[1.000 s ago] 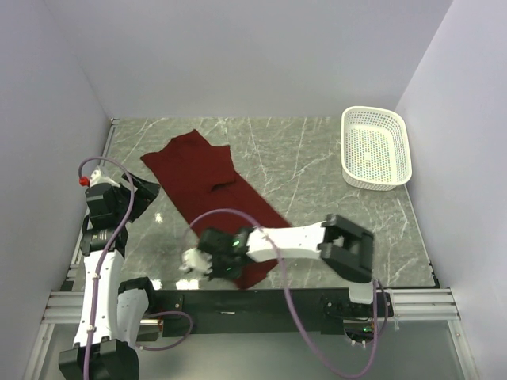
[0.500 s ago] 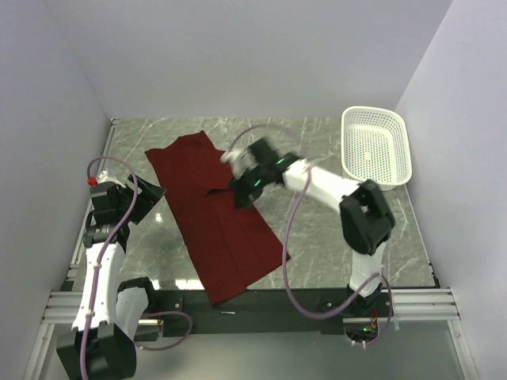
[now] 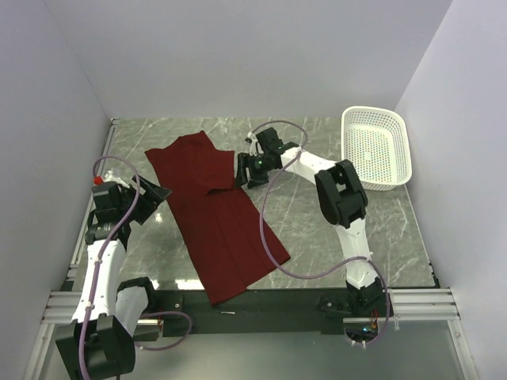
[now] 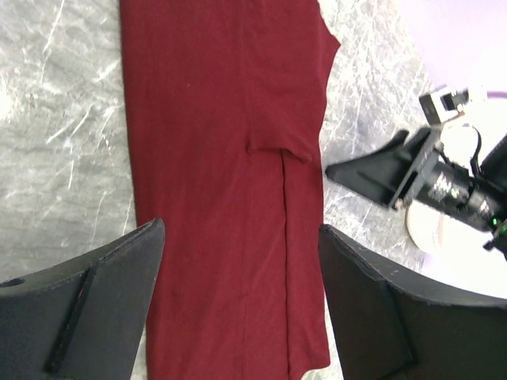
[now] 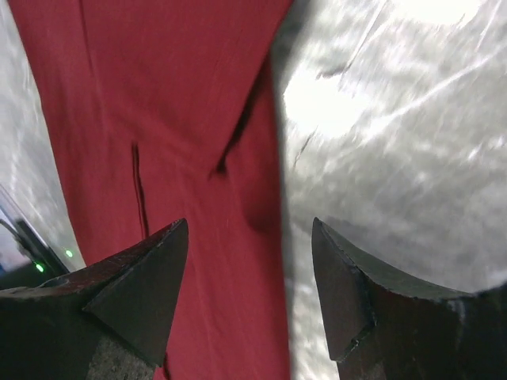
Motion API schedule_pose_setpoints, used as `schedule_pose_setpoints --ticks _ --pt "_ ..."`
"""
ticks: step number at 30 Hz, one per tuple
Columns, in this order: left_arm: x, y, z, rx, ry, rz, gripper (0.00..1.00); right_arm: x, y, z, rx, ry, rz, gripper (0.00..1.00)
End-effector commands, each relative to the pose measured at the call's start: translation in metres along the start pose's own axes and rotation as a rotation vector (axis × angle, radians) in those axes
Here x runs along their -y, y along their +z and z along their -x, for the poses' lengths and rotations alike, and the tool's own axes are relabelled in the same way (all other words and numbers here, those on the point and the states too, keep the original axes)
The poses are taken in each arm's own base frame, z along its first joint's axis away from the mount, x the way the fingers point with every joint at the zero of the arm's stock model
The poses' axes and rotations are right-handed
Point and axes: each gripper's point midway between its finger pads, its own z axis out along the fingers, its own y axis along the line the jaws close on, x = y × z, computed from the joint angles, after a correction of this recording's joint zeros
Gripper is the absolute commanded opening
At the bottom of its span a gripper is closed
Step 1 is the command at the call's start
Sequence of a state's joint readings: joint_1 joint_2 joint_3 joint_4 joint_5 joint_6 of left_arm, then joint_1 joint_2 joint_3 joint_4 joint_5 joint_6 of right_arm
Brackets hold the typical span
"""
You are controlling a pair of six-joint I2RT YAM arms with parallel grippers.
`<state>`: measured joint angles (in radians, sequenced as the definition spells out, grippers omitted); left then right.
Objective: Fold and stack the t-shirts
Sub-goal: Fold the tshirt
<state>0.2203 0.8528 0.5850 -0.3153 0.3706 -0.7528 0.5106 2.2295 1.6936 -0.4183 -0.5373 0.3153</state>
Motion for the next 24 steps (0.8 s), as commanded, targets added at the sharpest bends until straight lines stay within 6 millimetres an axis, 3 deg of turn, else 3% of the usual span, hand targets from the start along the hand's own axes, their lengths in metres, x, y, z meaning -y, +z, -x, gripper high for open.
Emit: schedule_pose_setpoints --ticks 1,12,24 --pt "0.005 -0.005 -0.002 0.002 0.018 -0.033 0.84 -0.009 0.001 0.034 0.079 0.081 0.02 0.7" --pt "0.011 -0.012 -0.001 0.007 0.01 -0.047 0.84 0.0 0.044 0.039 0.028 0.178 0.052 0.67" --pt "0.017 -0.014 0.0 0.004 0.002 -0.067 0.84 -0.007 0.062 0.026 -0.032 0.241 0.118 0.37"
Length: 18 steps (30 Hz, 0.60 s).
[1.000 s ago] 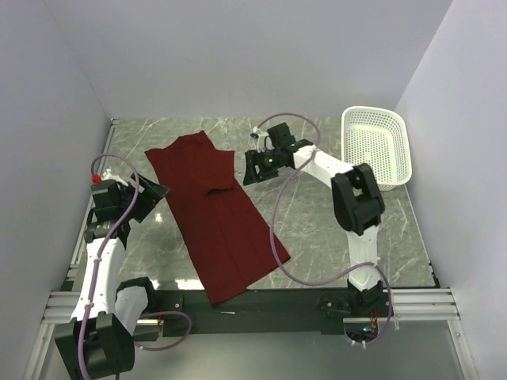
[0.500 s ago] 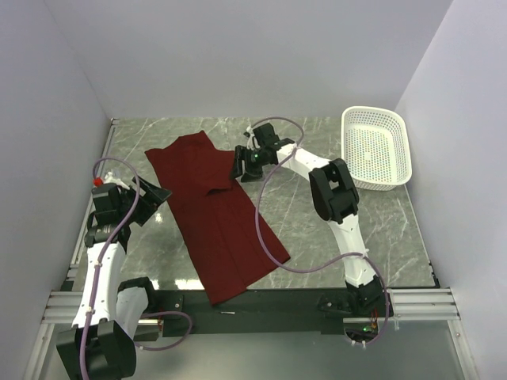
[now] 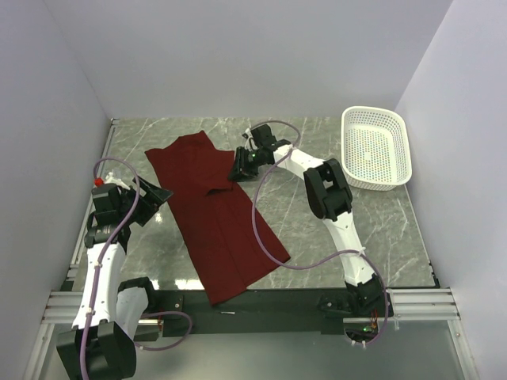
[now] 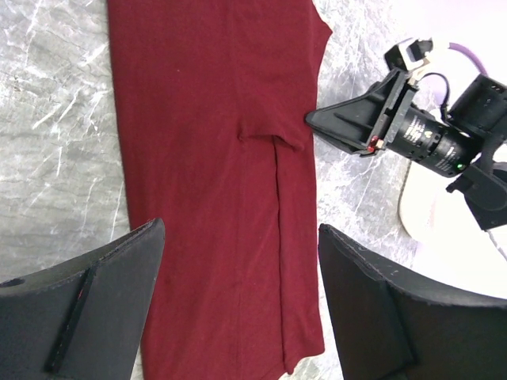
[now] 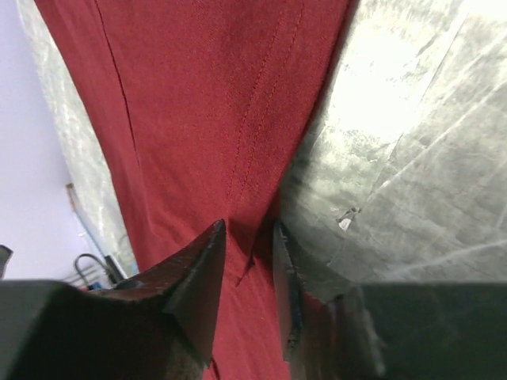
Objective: Fold and stack the t-shirts
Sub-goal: Fold the tshirt
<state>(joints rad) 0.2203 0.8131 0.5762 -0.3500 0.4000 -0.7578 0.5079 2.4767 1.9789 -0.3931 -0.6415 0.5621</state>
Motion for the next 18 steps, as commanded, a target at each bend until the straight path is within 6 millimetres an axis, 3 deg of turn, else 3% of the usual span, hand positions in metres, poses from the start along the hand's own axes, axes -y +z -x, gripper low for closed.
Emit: schedule_pose_setpoints --ticks 1,4,10,11,14,15,16,18 --pt "0.014 -0.007 0.007 0.025 0.009 -0.048 0.84 0.005 0.013 -0.008 -0.031 0.029 0.004 0.36" --pt "0.013 -0.006 0.007 0.026 0.007 -0.045 0.84 0.009 0.013 -0.007 -0.031 0.037 0.003 0.25" --pt "0.011 -0.004 0.004 0.016 0.0 -0.044 0.84 0.024 -0.011 0.014 0.039 0.07 -0.003 0.01" --pt "0.011 -0.003 0.005 0.017 0.003 -0.047 0.83 0.026 -0.025 0.026 0.074 0.07 -0.001 0.0" --pt "0.01 0.0 0.002 0.004 -0.007 -0.054 0.83 0.048 -0.048 0.036 0.116 0.106 -0.022 0.0" --pt "0.011 0.002 0.002 0.001 -0.01 -0.067 0.83 0.046 -0.061 0.041 0.139 0.104 -0.02 0.0" --pt "0.01 0.004 0.0 -0.006 -0.012 -0.072 0.83 0.057 -0.065 0.034 0.136 0.12 -0.038 0.0" --pt "0.012 0.008 -0.003 -0.03 -0.016 -0.096 0.83 0.063 -0.089 0.04 0.18 0.122 -0.055 0.0"
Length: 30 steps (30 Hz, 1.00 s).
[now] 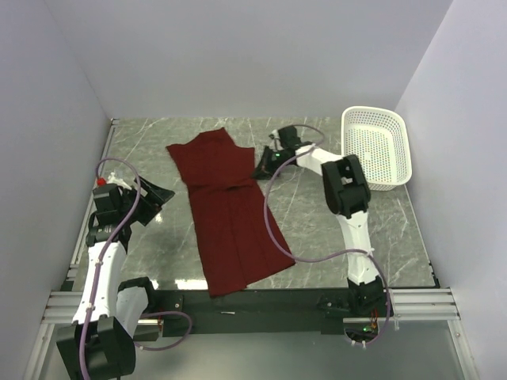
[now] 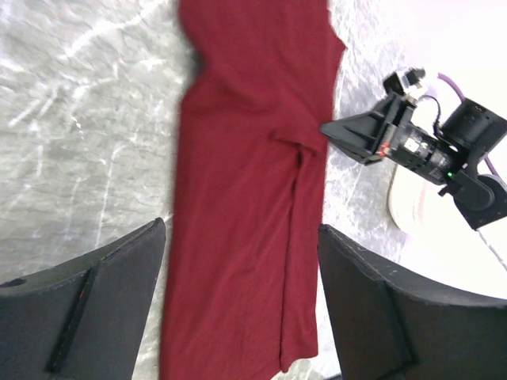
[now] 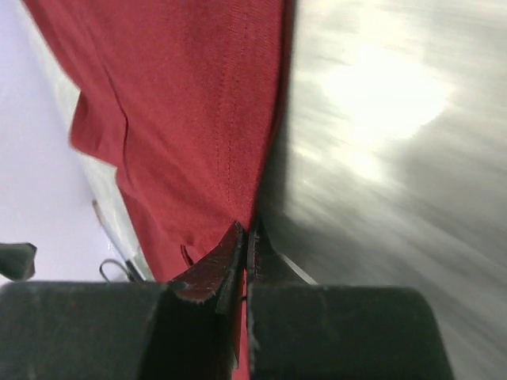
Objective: Fold and stack the t-shirts
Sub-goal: Fold the tshirt
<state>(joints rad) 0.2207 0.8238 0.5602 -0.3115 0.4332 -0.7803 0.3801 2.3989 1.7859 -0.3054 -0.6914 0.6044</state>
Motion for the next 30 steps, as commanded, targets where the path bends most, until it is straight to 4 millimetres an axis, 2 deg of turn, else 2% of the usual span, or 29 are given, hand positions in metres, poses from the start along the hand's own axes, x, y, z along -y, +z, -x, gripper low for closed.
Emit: schedule_pose_setpoints --ticks 1,2,3,4,5,8,9,11,13,14,15,16,17,18,19,20,21,22,23,24,25,26,27,28,29,30 --pt "0.009 0.007 -0.002 -0.03 0.003 -0.072 0.82 0.023 -0.051 0.025 0.132 -0.005 -0.074 0.0" --pt "0.011 0.008 -0.005 -0.05 0.005 -0.089 0.81 0.021 -0.063 0.027 0.155 -0.013 -0.081 0.0" --pt "0.012 0.012 -0.005 -0.061 0.01 -0.099 0.8 0.038 -0.07 0.022 0.161 0.0 -0.111 0.0" --pt "0.015 0.013 -0.006 -0.072 0.012 -0.109 0.79 0.04 -0.075 0.023 0.172 -0.012 -0.117 0.0" --pt "0.014 0.016 -0.007 -0.086 0.015 -0.11 0.79 0.041 -0.081 0.023 0.176 -0.019 -0.118 0.13" --pt "0.027 0.022 -0.006 -0.096 0.062 -0.152 0.8 0.046 -0.089 0.023 0.144 -0.058 -0.118 0.32" --pt "0.033 0.03 -0.003 -0.103 0.074 -0.152 0.8 0.045 -0.092 0.029 0.147 -0.099 -0.124 0.39" --pt "0.039 0.042 0.004 -0.104 0.097 -0.141 0.8 0.053 -0.1 0.035 0.156 -0.098 -0.159 0.41" --pt "0.051 0.069 0.008 -0.143 0.123 -0.126 0.79 0.062 -0.111 0.045 0.178 -0.104 -0.183 0.41" --pt "0.041 0.092 0.001 -0.196 0.121 -0.087 0.78 0.067 -0.115 0.051 0.196 -0.104 -0.204 0.41" --pt "0.059 0.103 0.012 -0.189 0.152 -0.104 0.77 0.07 -0.12 0.058 0.213 -0.106 -0.208 0.41" --pt "0.06 0.117 0.008 -0.212 0.177 -0.091 0.76 0.073 -0.125 0.066 0.234 -0.11 -0.194 0.42" --pt "0.049 0.139 -0.008 -0.278 0.177 -0.054 0.72 0.075 -0.126 0.07 0.239 -0.106 -0.181 0.43" --pt "0.063 0.152 -0.001 -0.268 0.204 -0.064 0.72 0.069 -0.13 0.081 0.258 -0.108 -0.164 0.43" --pt "0.058 0.164 0.004 -0.253 0.221 -0.023 0.72 0.069 -0.129 0.081 0.241 -0.096 -0.159 0.43" --pt "0.036 0.182 -0.003 -0.288 0.207 0.054 0.69 0.075 -0.123 0.082 0.222 -0.082 -0.158 0.43" --pt "0.044 0.193 0.011 -0.262 0.218 0.06 0.69 0.069 -0.123 0.089 0.229 -0.082 -0.144 0.43" --pt "0.04 0.201 0.015 -0.257 0.228 0.085 0.68 0.066 -0.121 0.088 0.221 -0.08 -0.117 0.43" --pt "0.023 0.216 0.013 -0.269 0.228 0.146 0.68 0.065 -0.121 0.089 0.222 -0.079 -0.107 0.43" --pt "0.033 0.224 0.024 -0.256 0.235 0.138 0.67 0.065 -0.119 0.086 0.216 -0.076 -0.102 0.43" --pt "0.031 0.231 0.024 -0.267 0.239 0.145 0.66 0.061 -0.119 0.086 0.216 -0.082 -0.08 0.43" --pt "0.02 0.245 0.015 -0.307 0.233 0.163 0.64 0.06 -0.12 0.085 0.216 -0.084 -0.077 0.43" --pt "0.033 0.252 0.022 -0.31 0.242 0.145 0.64 0.06 -0.119 0.083 0.211 -0.081 -0.072 0.43" --pt "0.034 0.259 0.02 -0.327 0.252 0.137 0.63 0.059 -0.118 0.082 0.209 -0.078 -0.063 0.43" --pt "0.024 0.272 0.011 -0.364 0.247 0.149 0.62 0.056 -0.119 0.081 0.208 -0.08 -0.051 0.43" --pt "0.04 0.279 0.014 -0.369 0.256 0.109 0.61 0.056 -0.118 0.079 0.201 -0.074 -0.048 0.43"
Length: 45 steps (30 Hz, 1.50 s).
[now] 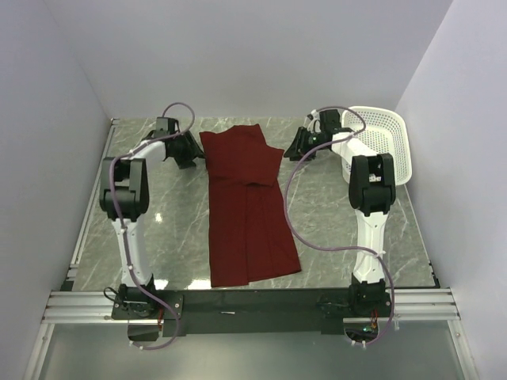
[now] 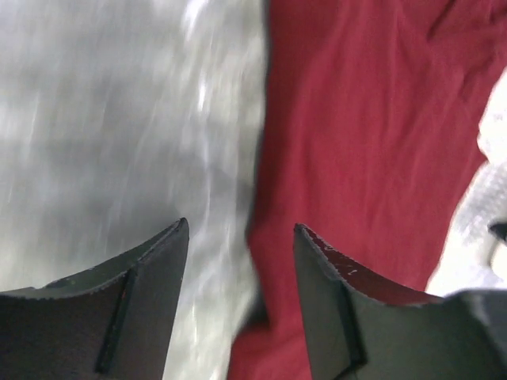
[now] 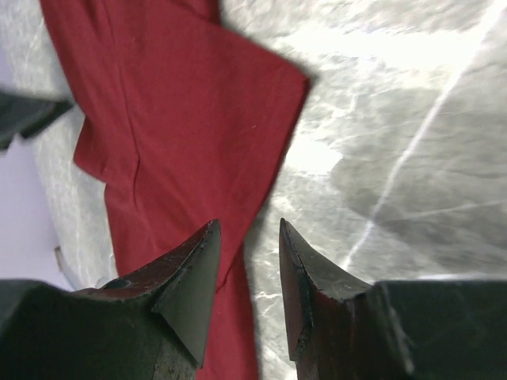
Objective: Fold and stack the t-shirts
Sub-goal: Fold the tshirt
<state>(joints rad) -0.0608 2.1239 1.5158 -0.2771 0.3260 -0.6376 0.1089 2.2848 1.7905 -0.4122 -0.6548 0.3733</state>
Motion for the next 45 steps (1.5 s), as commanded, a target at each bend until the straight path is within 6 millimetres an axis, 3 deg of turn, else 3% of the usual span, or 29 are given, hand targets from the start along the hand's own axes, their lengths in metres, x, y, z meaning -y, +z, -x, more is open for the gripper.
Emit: schedule_pose_setpoints --ticks 1,2,7,11,12,17,19,20,22,23,24,28,29,31,33,34,35,37,40,42,43,45 --pt "0.017 0.014 0.008 -0.043 0.061 -0.025 0.6 -0.014 0.0 -0.005 -0.017 -0.005 0.057 0.43" --pt "0.011 0.027 0.001 -0.074 0.053 -0.012 0.58 -0.013 0.002 -0.006 -0.021 -0.001 0.059 0.43" --pt "0.011 0.047 0.015 -0.045 0.04 0.005 0.41 -0.007 0.012 -0.003 -0.027 0.023 0.039 0.43" --pt "0.01 0.062 0.03 -0.017 0.03 0.017 0.1 -0.011 0.019 0.0 -0.012 0.038 0.03 0.43" --pt "0.019 0.061 0.043 0.013 0.037 0.005 0.08 -0.01 0.02 0.002 -0.001 0.047 0.02 0.43" --pt "0.027 0.063 0.069 0.092 0.023 0.003 0.05 -0.008 0.026 0.015 0.053 0.06 -0.034 0.43" --pt "0.03 0.062 0.071 0.096 0.028 -0.014 0.07 -0.004 0.03 0.02 0.077 0.077 -0.057 0.43" --pt "0.033 0.061 0.071 0.089 0.031 -0.029 0.21 -0.003 0.032 0.021 0.078 0.085 -0.057 0.43" --pt "0.032 0.058 0.071 0.092 0.049 -0.022 0.39 -0.003 0.036 0.025 0.08 0.096 -0.056 0.43" --pt "0.031 0.053 0.07 0.094 0.055 -0.02 0.54 -0.004 0.037 0.029 0.093 0.092 -0.058 0.43" --pt "0.031 0.048 0.071 0.106 0.064 -0.018 0.59 -0.006 0.039 0.03 0.094 0.095 -0.058 0.43" --pt "0.039 0.003 0.093 0.21 0.102 -0.028 0.63 -0.001 0.046 0.032 0.111 0.115 -0.101 0.42" --pt "0.046 -0.02 0.099 0.248 0.113 -0.036 0.64 0.003 0.046 0.036 0.129 0.122 -0.126 0.42" --pt "0.047 -0.049 0.106 0.304 0.127 -0.031 0.64 0.007 0.047 0.036 0.132 0.144 -0.148 0.41" --pt "0.054 -0.091 0.104 0.37 0.144 -0.054 0.65 0.009 0.048 0.037 0.136 0.155 -0.16 0.41" --pt "0.069 -0.127 0.108 0.431 0.168 -0.084 0.65 0.012 0.051 0.034 0.126 0.163 -0.17 0.41" --pt "0.058 -0.13 0.093 0.414 0.165 -0.071 0.65 0.011 0.051 0.036 0.131 0.162 -0.17 0.41" --pt "0.061 -0.152 0.08 0.432 0.179 -0.086 0.66 0.015 0.055 0.034 0.119 0.172 -0.175 0.41" --pt "0.058 -0.194 0.04 0.437 0.191 -0.116 0.66 0.012 0.062 0.033 0.103 0.178 -0.154 0.39" --pt "0.052 -0.207 0.023 0.432 0.188 -0.113 0.66 0.013 0.066 0.03 0.092 0.188 -0.149 0.38" --pt "0.057 -0.227 0.016 0.466 0.198 -0.135 0.66 0.013 0.068 0.028 0.082 0.191 -0.139 0.35" --pt "0.041 -0.23 -0.006 0.45 0.183 -0.112 0.67 0.013 0.07 0.028 0.078 0.194 -0.132 0.32"
